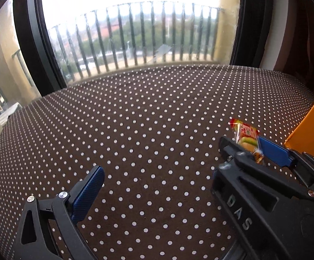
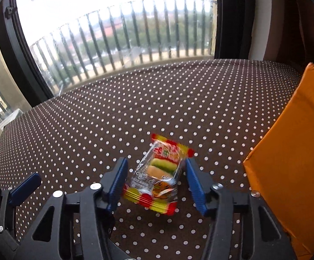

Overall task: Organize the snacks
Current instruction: 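Grasp the small burger-print candy packet with the right tool, then lift the candy packet with the right tool and carry it over the box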

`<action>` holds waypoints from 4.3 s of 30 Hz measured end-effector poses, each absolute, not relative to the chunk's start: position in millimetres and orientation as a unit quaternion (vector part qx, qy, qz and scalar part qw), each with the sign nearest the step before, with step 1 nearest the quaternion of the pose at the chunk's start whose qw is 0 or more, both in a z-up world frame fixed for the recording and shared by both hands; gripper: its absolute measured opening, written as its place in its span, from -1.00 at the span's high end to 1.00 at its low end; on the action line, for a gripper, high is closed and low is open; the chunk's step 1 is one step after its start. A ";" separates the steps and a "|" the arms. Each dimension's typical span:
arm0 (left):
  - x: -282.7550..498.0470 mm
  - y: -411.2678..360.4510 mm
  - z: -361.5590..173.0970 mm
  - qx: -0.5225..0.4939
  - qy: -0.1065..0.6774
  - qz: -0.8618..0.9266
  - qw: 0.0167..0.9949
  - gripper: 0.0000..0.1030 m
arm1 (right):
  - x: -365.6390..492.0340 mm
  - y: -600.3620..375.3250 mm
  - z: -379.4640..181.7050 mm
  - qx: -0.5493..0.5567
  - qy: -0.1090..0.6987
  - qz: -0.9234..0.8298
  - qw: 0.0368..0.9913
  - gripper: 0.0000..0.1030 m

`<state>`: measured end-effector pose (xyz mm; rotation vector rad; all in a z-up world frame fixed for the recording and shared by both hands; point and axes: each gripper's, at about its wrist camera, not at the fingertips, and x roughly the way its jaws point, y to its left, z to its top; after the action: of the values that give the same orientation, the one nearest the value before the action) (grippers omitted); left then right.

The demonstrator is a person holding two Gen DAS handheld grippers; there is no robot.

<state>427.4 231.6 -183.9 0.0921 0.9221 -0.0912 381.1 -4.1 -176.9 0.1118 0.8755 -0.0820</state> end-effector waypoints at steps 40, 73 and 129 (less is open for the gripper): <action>256.7 228.6 -108.6 -0.003 0.382 0.018 0.924 -0.95 | 246.7 24.5 -108.7 0.005 0.368 0.069 0.927 0.28; 172.1 143.9 -27.5 0.030 0.271 0.002 0.962 -0.97 | 160.4 -63.4 -12.6 0.023 0.234 0.071 0.969 0.28; 337.3 -20.3 -112.6 0.130 0.434 -0.131 0.882 -0.99 | 256.7 -257.9 -84.0 0.072 0.332 -0.083 0.937 0.27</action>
<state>337.3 -20.3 -112.6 0.2707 0.9030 -0.2738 256.7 -257.9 -84.0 0.1480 0.6790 -0.1697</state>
